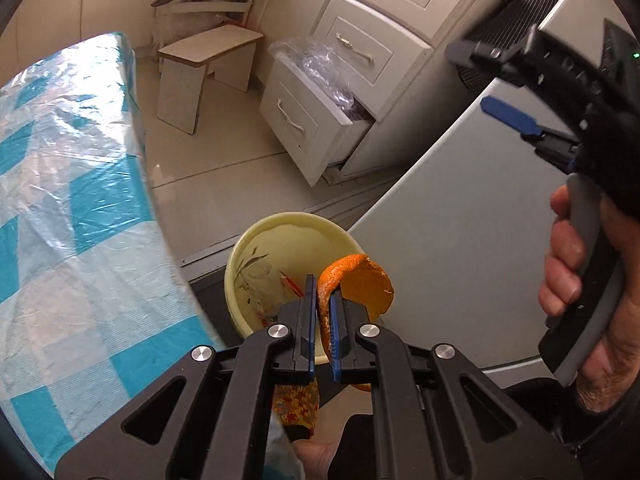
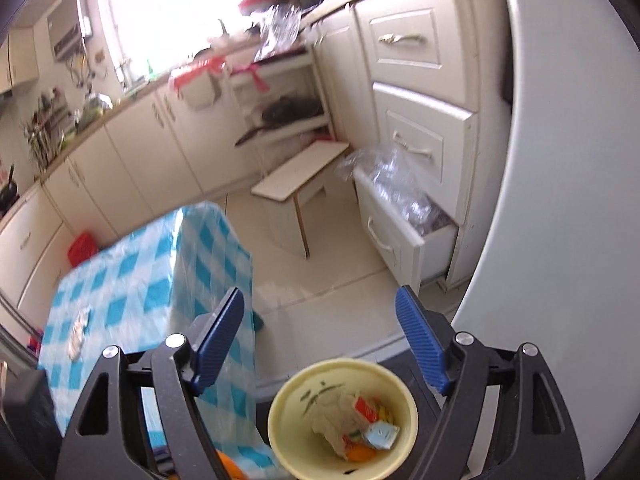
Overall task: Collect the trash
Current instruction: 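Drop the milk carton and the orange peel into the yellow bucket with both grippers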
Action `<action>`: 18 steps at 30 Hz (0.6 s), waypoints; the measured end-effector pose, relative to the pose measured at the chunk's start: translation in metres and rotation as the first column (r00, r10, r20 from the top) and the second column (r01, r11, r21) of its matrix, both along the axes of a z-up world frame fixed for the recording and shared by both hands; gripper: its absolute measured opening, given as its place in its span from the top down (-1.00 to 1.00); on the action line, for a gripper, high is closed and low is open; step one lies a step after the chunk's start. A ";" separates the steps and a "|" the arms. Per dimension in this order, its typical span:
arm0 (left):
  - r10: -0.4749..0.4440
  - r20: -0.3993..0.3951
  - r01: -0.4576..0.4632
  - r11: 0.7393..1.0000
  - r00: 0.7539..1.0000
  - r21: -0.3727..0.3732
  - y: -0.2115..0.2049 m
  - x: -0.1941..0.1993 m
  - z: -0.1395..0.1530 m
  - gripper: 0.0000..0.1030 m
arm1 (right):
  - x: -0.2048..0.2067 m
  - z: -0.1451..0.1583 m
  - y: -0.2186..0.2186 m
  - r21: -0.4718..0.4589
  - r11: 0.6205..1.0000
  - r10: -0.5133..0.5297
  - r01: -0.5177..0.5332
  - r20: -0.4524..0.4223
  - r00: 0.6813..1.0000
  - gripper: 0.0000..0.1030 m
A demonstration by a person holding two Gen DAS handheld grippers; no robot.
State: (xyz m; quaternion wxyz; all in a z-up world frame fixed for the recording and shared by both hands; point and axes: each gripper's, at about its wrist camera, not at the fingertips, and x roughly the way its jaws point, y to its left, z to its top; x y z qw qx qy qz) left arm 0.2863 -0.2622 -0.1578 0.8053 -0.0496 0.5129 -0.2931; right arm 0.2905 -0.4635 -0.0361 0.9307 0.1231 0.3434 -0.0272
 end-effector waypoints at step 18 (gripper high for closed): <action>0.057 0.068 -0.060 0.997 0.996 0.043 -0.003 -0.011 0.022 -0.09 | 0.003 0.002 0.002 0.009 1.000 -0.002 0.001 0.010 1.000 -0.53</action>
